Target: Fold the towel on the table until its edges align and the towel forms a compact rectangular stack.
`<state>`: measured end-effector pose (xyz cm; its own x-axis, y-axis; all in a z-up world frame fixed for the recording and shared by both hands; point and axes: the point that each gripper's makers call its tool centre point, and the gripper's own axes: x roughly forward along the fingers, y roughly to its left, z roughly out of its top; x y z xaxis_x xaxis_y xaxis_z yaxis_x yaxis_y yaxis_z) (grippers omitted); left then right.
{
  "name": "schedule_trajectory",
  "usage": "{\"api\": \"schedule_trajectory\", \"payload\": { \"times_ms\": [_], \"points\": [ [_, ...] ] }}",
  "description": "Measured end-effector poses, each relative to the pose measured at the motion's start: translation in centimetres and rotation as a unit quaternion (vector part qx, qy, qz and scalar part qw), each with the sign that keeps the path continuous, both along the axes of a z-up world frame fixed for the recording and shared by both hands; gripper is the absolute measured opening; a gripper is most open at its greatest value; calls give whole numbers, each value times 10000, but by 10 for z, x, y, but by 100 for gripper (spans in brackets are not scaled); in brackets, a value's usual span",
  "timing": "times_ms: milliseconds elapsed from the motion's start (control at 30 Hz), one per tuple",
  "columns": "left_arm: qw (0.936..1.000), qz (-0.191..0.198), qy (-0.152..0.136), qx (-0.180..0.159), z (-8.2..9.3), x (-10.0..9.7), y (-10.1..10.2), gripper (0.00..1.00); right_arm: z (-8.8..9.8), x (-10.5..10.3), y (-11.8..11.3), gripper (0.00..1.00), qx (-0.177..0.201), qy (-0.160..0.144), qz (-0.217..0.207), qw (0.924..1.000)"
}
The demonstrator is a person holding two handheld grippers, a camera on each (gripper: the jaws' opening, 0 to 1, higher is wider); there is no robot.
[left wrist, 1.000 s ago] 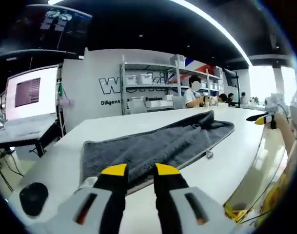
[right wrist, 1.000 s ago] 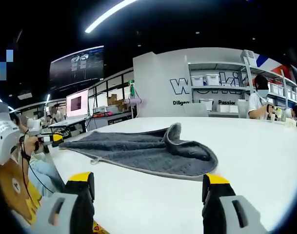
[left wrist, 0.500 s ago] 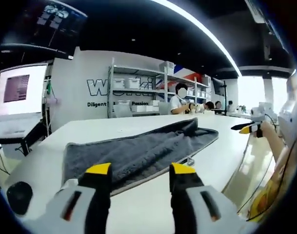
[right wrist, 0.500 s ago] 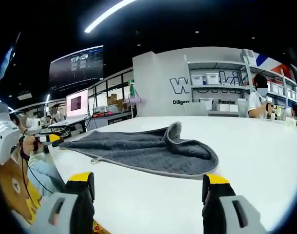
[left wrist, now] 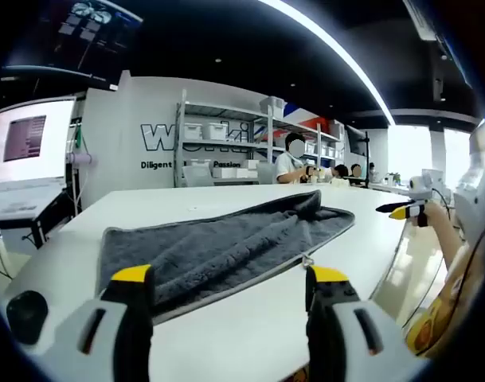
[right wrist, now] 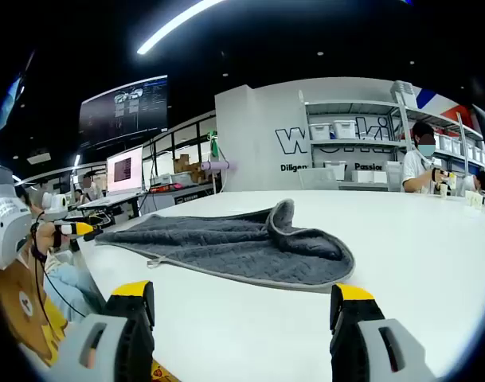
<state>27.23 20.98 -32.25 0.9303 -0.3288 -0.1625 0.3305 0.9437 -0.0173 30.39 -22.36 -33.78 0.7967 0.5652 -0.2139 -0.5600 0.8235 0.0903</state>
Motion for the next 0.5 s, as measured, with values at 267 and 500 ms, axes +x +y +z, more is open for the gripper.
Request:
{"api": "schedule_trajectory", "payload": {
  "times_ms": [267,500],
  "points": [
    [9999,85,112,46,-4,1,1,94,-2,1,3,96,2,38,37,10000],
    [9996,212,198,73,-8,2,10,99,-4,2,3,96,-8,70,63,10000]
  ]
}}
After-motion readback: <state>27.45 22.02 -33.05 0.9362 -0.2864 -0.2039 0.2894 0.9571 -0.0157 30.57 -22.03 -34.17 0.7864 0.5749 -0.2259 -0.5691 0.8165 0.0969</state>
